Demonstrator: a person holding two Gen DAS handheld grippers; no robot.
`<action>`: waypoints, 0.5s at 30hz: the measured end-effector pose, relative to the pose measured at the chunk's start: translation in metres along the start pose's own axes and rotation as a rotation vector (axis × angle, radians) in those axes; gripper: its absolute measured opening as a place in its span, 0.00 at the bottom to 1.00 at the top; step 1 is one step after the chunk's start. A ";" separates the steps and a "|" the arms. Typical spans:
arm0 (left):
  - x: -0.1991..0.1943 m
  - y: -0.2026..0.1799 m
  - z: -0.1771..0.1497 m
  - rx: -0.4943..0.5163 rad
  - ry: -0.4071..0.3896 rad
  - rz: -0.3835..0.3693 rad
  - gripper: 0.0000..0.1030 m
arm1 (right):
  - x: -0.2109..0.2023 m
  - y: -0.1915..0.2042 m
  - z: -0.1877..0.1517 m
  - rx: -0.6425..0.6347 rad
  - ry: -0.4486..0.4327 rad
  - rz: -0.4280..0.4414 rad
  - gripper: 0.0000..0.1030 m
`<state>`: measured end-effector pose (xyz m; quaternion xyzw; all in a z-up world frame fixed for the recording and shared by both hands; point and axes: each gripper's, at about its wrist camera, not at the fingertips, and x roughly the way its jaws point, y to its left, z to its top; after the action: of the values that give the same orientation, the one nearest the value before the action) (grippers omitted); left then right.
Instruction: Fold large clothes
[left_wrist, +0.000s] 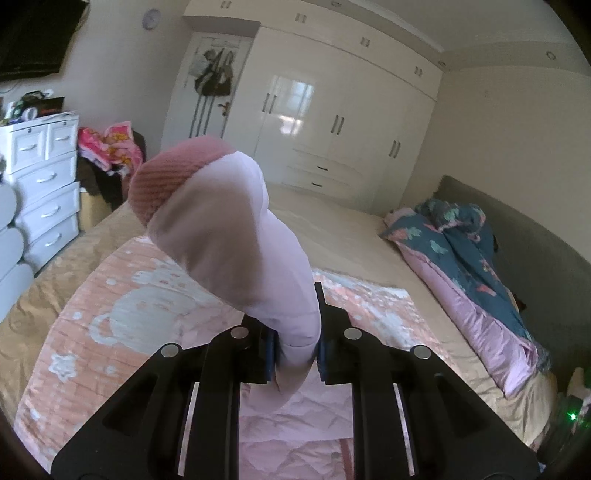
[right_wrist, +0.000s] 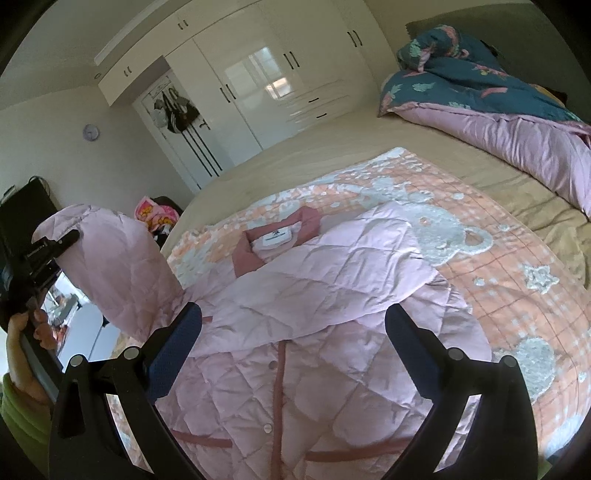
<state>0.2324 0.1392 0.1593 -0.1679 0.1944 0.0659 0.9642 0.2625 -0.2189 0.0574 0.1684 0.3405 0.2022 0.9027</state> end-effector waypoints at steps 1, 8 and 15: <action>0.003 -0.007 -0.002 0.006 0.005 -0.005 0.09 | -0.001 -0.004 0.000 0.006 -0.001 0.000 0.96; 0.022 -0.042 -0.018 0.059 0.042 -0.031 0.09 | -0.006 -0.032 0.003 0.057 -0.010 -0.013 0.96; 0.043 -0.076 -0.041 0.117 0.088 -0.051 0.09 | -0.010 -0.061 0.004 0.113 -0.016 -0.032 0.96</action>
<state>0.2720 0.0565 0.1295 -0.1189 0.2360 0.0224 0.9642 0.2733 -0.2770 0.0386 0.2155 0.3465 0.1670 0.8976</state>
